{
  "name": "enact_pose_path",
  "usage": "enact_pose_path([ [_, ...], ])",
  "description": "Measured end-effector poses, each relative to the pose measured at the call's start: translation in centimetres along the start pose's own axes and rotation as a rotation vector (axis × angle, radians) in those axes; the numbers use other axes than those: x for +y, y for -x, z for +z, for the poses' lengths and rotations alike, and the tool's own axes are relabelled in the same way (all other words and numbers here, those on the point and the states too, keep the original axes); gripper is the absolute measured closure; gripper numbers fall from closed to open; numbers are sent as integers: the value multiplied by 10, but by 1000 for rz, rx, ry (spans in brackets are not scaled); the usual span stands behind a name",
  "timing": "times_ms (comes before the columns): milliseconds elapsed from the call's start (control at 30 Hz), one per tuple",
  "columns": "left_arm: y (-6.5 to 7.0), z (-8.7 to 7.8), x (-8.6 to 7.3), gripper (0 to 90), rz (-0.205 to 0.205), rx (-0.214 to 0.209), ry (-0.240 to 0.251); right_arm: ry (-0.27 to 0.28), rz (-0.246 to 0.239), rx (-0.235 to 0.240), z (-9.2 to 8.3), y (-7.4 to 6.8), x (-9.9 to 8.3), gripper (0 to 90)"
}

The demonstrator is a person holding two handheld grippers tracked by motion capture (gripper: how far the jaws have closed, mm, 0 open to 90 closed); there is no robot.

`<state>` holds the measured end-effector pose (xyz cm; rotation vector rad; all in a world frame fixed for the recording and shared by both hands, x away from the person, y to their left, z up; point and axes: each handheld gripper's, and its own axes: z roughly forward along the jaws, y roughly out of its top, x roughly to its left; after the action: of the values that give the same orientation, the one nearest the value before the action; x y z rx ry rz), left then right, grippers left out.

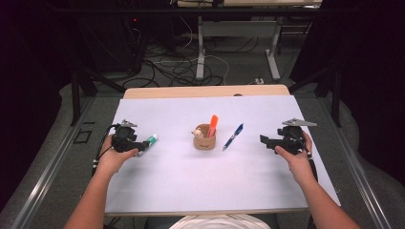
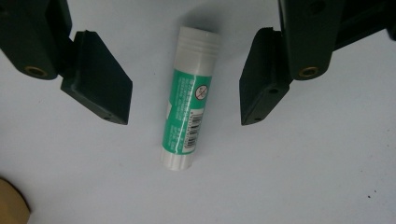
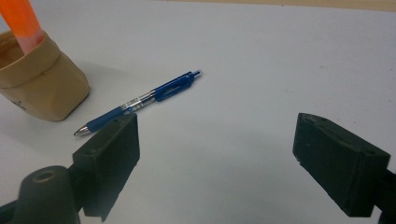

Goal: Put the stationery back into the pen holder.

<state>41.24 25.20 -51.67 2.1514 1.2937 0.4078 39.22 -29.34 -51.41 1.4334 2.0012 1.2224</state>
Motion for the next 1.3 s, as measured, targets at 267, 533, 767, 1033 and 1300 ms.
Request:
enact_pose_path([
  [267,0,5,-7,398,19,-6,-28,-4,-9,1,1,-3,0,142],
  [533,0,10,-11,432,19,-11,-41,-9,-7,2,0,-3,-2,143],
  [767,0,12,-11,454,20,-22,-64,-11,-14,4,0,-3,-3,144],
  [1033,-1,15,-13,464,23,-18,-82,-11,-11,2,0,-2,-3,144],
  [1300,-4,15,-14,487,27,-9,-94,-11,-10,3,0,-3,-3,145],
])
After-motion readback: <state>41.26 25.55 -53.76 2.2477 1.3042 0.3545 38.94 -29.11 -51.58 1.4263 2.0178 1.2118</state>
